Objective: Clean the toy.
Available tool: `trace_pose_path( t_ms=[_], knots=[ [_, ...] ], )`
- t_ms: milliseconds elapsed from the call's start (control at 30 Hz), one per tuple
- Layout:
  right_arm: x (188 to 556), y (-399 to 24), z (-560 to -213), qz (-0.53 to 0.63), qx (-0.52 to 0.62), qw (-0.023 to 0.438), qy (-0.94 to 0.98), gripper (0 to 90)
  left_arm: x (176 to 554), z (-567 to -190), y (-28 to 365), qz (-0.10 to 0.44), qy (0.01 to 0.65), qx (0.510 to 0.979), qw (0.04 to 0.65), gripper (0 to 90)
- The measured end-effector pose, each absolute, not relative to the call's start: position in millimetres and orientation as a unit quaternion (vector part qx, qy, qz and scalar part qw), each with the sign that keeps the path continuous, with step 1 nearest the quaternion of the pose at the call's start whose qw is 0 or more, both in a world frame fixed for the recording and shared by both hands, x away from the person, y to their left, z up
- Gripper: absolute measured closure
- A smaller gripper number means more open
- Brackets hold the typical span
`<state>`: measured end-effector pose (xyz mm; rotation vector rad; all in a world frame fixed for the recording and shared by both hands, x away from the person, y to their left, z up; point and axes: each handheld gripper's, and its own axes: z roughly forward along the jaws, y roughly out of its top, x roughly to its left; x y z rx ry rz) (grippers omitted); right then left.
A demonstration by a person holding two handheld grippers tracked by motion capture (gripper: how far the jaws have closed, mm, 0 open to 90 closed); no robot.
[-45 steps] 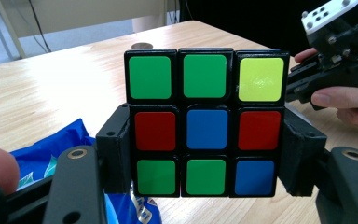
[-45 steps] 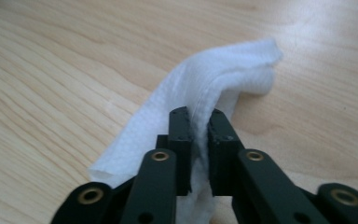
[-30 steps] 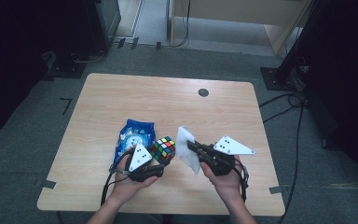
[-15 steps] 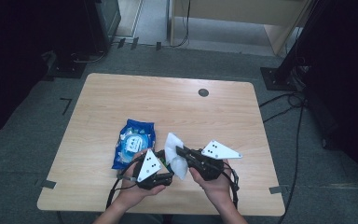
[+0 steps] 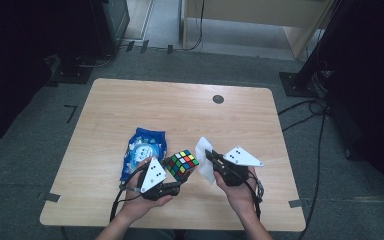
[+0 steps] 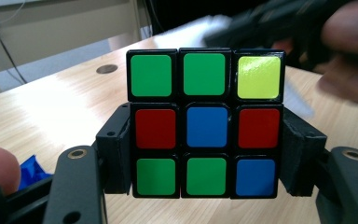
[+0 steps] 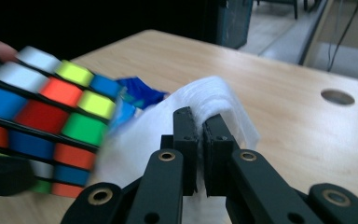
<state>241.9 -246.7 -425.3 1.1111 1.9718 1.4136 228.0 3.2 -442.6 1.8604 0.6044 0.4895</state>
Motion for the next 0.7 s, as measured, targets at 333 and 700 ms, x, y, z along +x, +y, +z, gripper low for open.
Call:
trace_pose_path(
  t_ms=[333,700],
  knots=[
    [207,-218,-385,0.597,0.296,0.197,0.720,86.2,221,-448,-10,0.205,0.233,0.795,0.521,34.2],
    [235,-233,-421,0.556,0.367,0.189,0.721,85.9,222,-443,-5,0.200,0.231,0.788,0.534,34.2]
  ],
)
